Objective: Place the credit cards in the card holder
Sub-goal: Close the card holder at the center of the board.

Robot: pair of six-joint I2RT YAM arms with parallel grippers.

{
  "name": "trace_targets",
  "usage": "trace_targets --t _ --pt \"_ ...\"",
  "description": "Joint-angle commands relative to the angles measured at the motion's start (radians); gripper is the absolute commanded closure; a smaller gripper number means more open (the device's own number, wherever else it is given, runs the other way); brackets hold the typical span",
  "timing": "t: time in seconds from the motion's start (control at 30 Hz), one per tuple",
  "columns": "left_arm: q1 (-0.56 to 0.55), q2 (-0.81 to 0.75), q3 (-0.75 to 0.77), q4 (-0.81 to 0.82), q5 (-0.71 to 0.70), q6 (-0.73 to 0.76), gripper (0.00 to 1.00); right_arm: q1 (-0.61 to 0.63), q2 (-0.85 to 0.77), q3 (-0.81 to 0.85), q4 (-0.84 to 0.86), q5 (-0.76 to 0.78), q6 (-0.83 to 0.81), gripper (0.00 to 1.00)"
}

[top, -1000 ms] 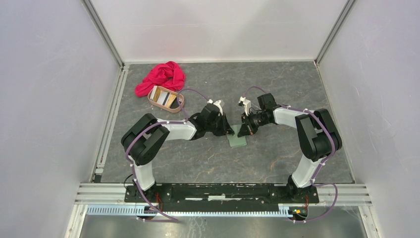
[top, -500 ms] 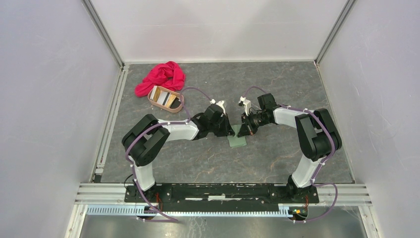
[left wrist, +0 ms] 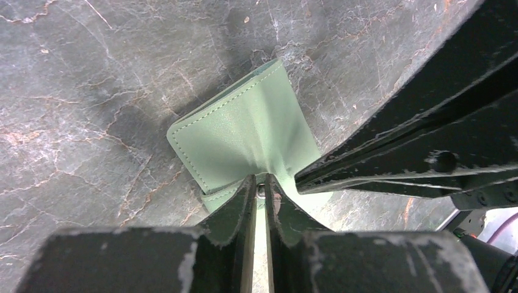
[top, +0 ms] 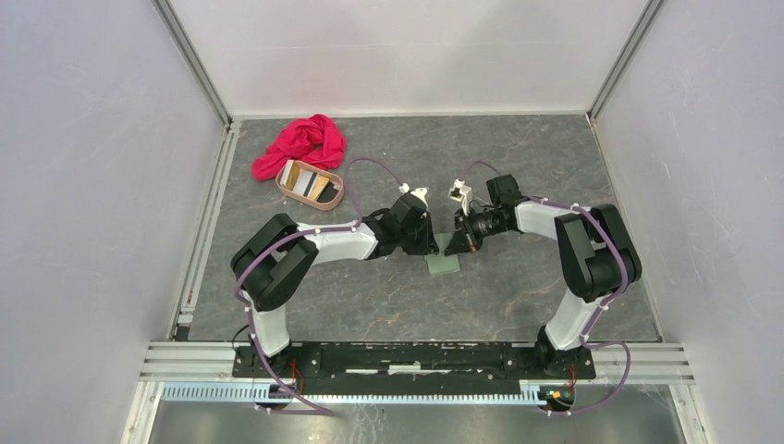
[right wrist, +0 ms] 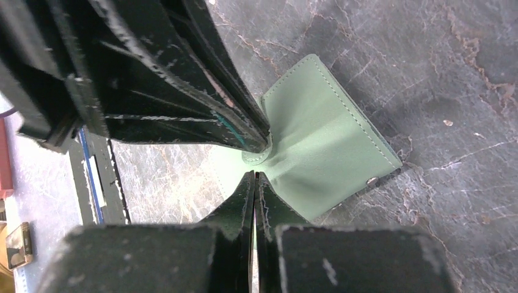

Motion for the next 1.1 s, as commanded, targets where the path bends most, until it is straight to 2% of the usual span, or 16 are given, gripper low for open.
trace_targets --t 0.0,0.27,0.63,0.8,1.07 --pt "-0.01 0.015 0.021 -0.063 -0.044 0.064 0.84 -0.009 -0.061 -0.004 0.009 -0.089 -0.056 0.98" --pt "-0.01 0.019 0.027 -0.065 -0.043 0.062 0.84 0.018 -0.04 -0.032 0.101 -0.141 0.036 0.98" --pt "-0.007 0.039 0.026 -0.061 -0.04 0.026 0.84 0.047 0.007 -0.046 0.139 0.042 0.116 1.0" --pt "-0.005 0.042 0.025 -0.063 -0.037 0.023 0.84 0.022 0.017 -0.077 0.196 0.063 0.2 1.0" --pt "-0.003 0.047 0.02 -0.04 -0.01 -0.001 0.82 0.01 0.114 -0.064 0.151 0.105 0.24 1.0"
